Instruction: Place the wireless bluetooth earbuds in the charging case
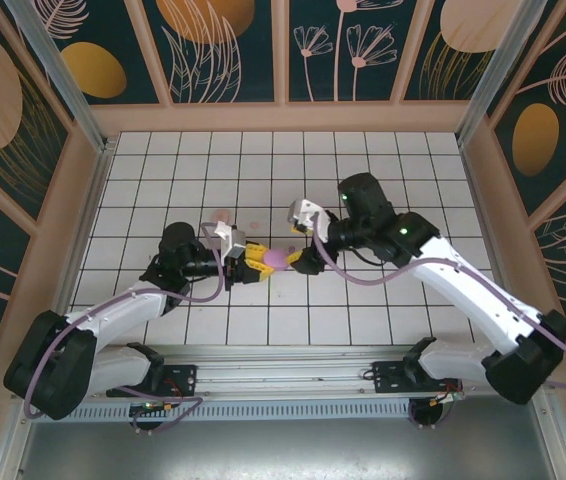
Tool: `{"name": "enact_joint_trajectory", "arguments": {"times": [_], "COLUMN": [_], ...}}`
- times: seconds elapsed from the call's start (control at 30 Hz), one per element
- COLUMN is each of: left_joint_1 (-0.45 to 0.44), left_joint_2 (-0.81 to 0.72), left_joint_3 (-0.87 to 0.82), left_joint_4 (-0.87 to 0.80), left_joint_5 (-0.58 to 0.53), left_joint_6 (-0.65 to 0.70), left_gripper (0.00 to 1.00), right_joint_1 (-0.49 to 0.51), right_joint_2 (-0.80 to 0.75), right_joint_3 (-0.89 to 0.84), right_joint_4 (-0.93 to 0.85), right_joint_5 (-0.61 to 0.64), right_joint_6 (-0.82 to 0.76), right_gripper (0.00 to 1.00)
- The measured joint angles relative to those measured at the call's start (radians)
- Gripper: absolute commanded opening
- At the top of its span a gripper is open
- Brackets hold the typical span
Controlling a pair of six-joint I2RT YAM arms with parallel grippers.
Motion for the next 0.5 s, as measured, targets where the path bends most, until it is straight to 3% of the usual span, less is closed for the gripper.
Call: {"name": "enact_joint_trajectory", "arguments": {"times": [0.2, 0.5], "left_joint_1": [0.000, 0.000], "left_joint_2": [-0.015, -0.090], "left_joint_3": [0.002, 0.033], "left_joint_4": [0.053, 0.024], "left_joint_5": [-0.032, -0.049], "left_joint_6": [-0.097, -0.098], "left_gripper": [0.04, 0.05], "right_joint_1": [-0.023, 0.009], "right_joint_2": [-0.081, -0.060], "right_joint_3": [-0.109, -0.129], "right_joint_4": [0.137, 0.179], "right_joint_5": [-0.021, 0.023], "right_joint_6": [0.134, 0.137], "right_gripper": [0.72, 0.72]}}
